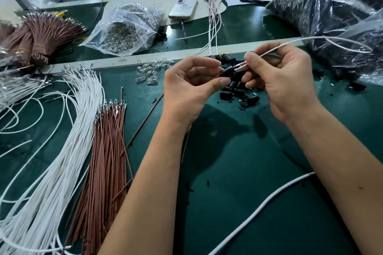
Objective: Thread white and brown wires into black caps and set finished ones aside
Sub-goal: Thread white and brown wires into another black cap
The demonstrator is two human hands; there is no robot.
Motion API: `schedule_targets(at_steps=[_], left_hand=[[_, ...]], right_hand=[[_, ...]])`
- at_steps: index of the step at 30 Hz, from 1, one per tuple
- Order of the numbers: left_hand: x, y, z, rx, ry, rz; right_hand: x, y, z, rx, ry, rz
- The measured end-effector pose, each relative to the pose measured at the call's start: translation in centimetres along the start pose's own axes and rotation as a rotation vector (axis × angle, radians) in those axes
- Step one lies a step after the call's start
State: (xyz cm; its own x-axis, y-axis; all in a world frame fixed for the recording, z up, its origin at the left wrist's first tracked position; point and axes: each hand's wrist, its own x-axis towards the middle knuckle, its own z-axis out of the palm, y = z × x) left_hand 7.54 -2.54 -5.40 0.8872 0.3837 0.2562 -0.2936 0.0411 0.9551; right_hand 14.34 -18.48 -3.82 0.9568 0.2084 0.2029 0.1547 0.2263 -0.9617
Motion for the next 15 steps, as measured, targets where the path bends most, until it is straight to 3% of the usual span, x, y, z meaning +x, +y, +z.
schedule_targets(at_steps=[8, 15], left_hand=[[-0.15, 0.37, 0.4, -0.002, -0.023, 0.019], [-0.24, 0.32, 0.49, -0.073, -0.059, -0.164]], right_hand=[[-0.25, -0.82, 0.35, 0.19, -0.05, 0.042], [-0.35, -0.81, 0.48, 0.158, -0.047, 0.023]])
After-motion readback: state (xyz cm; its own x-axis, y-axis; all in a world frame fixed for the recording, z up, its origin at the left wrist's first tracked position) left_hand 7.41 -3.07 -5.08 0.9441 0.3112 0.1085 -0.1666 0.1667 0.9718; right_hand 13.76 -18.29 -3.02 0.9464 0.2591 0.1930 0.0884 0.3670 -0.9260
